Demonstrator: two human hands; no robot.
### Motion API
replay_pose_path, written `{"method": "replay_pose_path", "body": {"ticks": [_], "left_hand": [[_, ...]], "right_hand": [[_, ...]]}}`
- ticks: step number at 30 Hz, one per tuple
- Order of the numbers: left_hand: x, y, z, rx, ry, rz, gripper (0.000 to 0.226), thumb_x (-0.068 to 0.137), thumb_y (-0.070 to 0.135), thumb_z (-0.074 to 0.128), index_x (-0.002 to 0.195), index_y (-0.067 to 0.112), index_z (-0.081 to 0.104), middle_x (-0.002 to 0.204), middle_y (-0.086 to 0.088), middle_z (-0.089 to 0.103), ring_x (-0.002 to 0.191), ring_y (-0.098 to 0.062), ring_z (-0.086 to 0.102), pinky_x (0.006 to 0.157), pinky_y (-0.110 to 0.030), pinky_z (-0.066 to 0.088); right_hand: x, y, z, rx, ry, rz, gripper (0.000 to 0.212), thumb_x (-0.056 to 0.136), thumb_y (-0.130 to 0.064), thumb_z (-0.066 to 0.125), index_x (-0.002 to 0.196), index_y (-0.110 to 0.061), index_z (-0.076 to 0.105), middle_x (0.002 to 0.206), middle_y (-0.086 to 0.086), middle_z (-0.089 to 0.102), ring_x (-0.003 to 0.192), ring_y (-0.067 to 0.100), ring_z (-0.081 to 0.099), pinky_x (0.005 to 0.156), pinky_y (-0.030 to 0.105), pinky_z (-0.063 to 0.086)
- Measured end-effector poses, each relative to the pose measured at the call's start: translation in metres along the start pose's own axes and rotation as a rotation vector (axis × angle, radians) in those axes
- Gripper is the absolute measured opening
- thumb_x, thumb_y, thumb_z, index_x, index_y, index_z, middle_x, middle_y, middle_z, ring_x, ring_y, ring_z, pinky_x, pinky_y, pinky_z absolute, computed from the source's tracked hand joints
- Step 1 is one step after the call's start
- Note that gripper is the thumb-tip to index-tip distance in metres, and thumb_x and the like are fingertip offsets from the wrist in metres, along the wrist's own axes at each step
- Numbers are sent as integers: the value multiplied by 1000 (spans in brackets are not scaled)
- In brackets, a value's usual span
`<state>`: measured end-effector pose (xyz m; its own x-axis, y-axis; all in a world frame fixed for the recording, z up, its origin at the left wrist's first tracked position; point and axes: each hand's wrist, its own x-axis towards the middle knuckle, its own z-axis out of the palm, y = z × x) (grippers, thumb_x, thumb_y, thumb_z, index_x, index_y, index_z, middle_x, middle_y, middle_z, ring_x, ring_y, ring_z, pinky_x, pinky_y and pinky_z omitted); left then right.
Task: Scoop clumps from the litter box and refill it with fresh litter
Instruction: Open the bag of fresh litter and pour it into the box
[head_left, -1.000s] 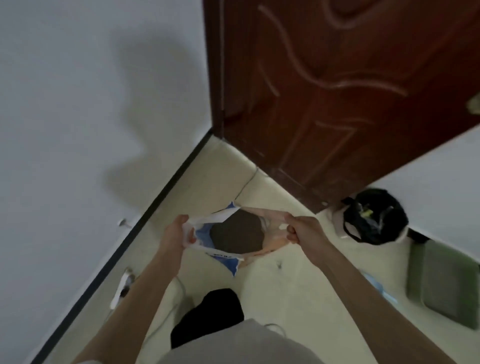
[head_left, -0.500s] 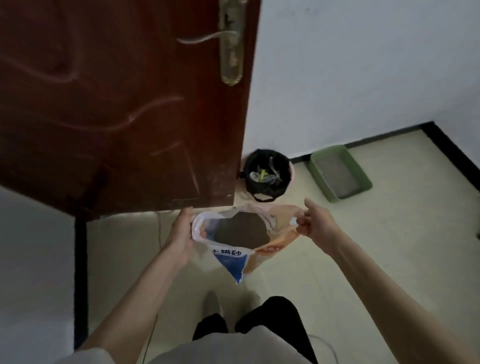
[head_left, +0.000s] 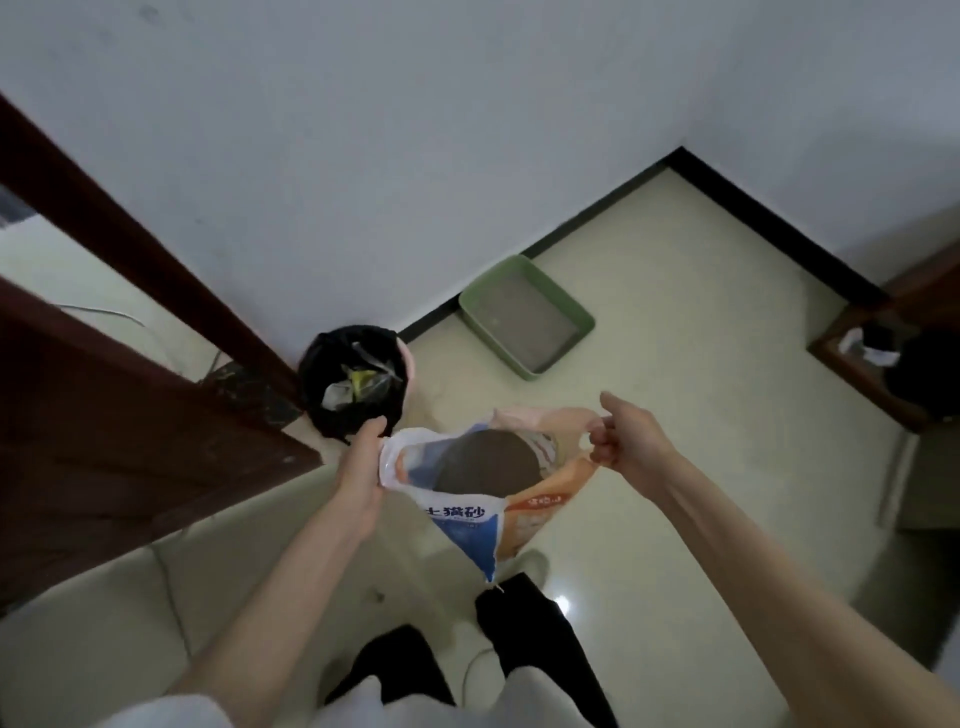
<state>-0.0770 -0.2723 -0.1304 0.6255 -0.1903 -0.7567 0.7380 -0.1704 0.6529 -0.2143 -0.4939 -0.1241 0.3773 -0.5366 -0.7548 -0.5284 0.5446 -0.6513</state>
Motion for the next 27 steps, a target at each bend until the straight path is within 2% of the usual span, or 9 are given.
{"method": "replay_pose_path", "body": {"ticks": [2, 6, 9, 13, 17, 20, 22, 24, 27], "left_hand": [[11, -6, 44, 34, 9, -32, 27, 96, 25, 40, 79, 10, 56, 63, -3, 60, 64, -19, 51, 59, -30, 38], [37, -16, 125, 85, -6, -67, 32, 93, 16, 40, 61, 13, 45, 59, -3, 44, 51, -14, 40, 48, -24, 32], [60, -12, 186, 83, -49, -68, 28, 96, 15, 39, 69, 12, 47, 67, -5, 47, 59, -16, 44, 56, -26, 37], [102, -14, 256, 160, -85, -90, 27, 90, 16, 42, 62, 14, 45, 63, -4, 43, 56, -19, 39, 55, -28, 33], [147, -19, 323, 165, -89, -97, 16, 79, 23, 51, 68, 12, 50, 64, -6, 48, 56, -18, 44, 58, -29, 39], [190, -39, 362, 151, -50, -174, 21, 85, 22, 50, 77, 6, 61, 79, -13, 56, 72, -24, 54, 72, -36, 42], [216, -51, 383, 170, -30, -209, 23, 88, 21, 50, 92, 2, 63, 88, -15, 59, 82, -27, 55, 74, -37, 43], [241, -60, 404, 172, -19, -199, 26, 86, 23, 55, 96, 0, 64, 91, -18, 61, 84, -28, 57, 76, -39, 45], [279, -71, 435, 249, -34, -106, 21, 77, 21, 63, 70, 2, 60, 69, -15, 56, 65, -25, 52, 68, -37, 42]], "right_hand": [[22, -16, -34, -16, 35, -3, 32, 98, -29, 41, 75, -7, 47, 58, 5, 39, 46, 15, 27, 47, 25, 26], [64, -49, -95, -47, 110, -18, 33, 98, -28, 43, 75, -7, 50, 60, 5, 42, 49, 15, 32, 50, 26, 30], [101, -77, -136, -68, 164, -26, 34, 98, -29, 43, 74, -6, 51, 62, 5, 44, 52, 15, 35, 54, 26, 33], [158, -102, -183, -58, 198, -5, 31, 98, -27, 45, 75, -6, 51, 61, 4, 42, 52, 15, 36, 53, 27, 33], [231, -111, -215, -73, 208, 17, 31, 98, -25, 45, 72, -8, 50, 58, 3, 39, 52, 16, 35, 53, 27, 31], [285, -110, -233, -120, 216, 42, 32, 97, -25, 47, 71, -7, 51, 59, 6, 42, 52, 17, 37, 55, 27, 33], [319, -105, -244, -147, 227, 59, 32, 97, -25, 47, 73, -5, 54, 60, 6, 44, 52, 18, 39, 56, 28, 35], [353, -103, -253, -190, 216, 48, 31, 96, -27, 50, 83, 0, 59, 61, 6, 44, 54, 18, 40, 60, 30, 37], [411, -106, -267, -267, 192, -25, 31, 91, -31, 59, 88, 0, 61, 63, 5, 49, 56, 17, 44, 68, 34, 41]]}}
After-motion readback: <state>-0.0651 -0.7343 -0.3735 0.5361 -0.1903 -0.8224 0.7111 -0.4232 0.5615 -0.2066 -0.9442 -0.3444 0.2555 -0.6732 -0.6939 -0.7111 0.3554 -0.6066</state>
